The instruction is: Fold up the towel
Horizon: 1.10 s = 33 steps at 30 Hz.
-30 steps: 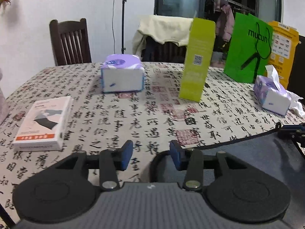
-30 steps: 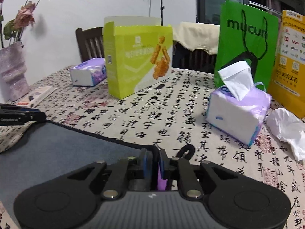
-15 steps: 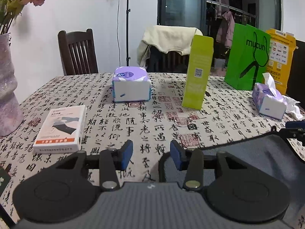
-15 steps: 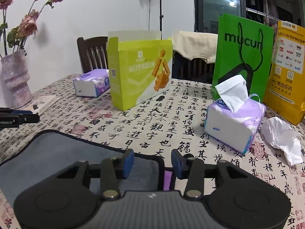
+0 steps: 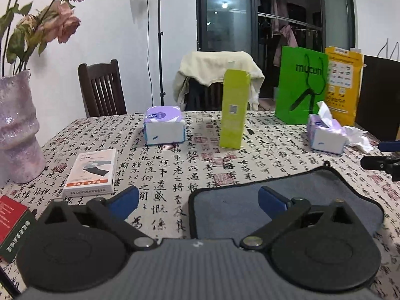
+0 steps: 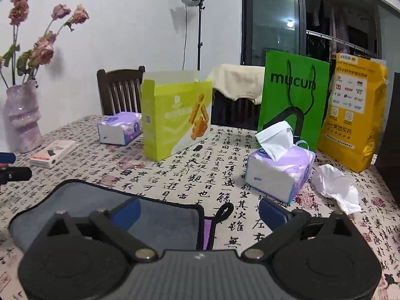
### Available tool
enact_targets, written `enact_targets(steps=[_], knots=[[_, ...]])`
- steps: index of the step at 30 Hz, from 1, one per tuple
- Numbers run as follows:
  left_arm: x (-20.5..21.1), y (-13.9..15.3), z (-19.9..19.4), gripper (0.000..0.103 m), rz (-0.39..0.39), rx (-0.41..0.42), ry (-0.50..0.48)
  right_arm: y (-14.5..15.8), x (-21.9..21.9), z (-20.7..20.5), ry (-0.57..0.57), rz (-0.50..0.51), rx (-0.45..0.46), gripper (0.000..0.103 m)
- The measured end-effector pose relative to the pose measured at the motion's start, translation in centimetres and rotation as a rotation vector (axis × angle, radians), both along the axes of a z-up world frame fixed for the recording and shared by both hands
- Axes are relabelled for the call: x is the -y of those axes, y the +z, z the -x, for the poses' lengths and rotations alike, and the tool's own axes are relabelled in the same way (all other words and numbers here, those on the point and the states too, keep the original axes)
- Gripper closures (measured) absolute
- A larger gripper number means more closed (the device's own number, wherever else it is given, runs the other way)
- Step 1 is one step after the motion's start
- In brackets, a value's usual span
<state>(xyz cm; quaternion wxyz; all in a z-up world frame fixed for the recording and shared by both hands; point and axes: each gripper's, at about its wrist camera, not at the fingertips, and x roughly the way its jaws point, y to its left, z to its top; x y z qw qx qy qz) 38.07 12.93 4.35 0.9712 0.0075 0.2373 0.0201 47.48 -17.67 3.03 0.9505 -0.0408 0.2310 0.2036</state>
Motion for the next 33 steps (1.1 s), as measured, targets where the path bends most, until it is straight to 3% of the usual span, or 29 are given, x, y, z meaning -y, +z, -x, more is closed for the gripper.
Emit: enact_targets(steps=[12,33], knots=[[1.7,1.3,5.8,0.0,0.013,0.046,-0.006,1.4,0.8,5.7,0.02,-0.034,0.03,0.0],[4.7,-0.8,17.6,0.0,0.011,0.147,-0.003,-1.4,0.3,16.8,0.079,-0.041,0.099,0.0]])
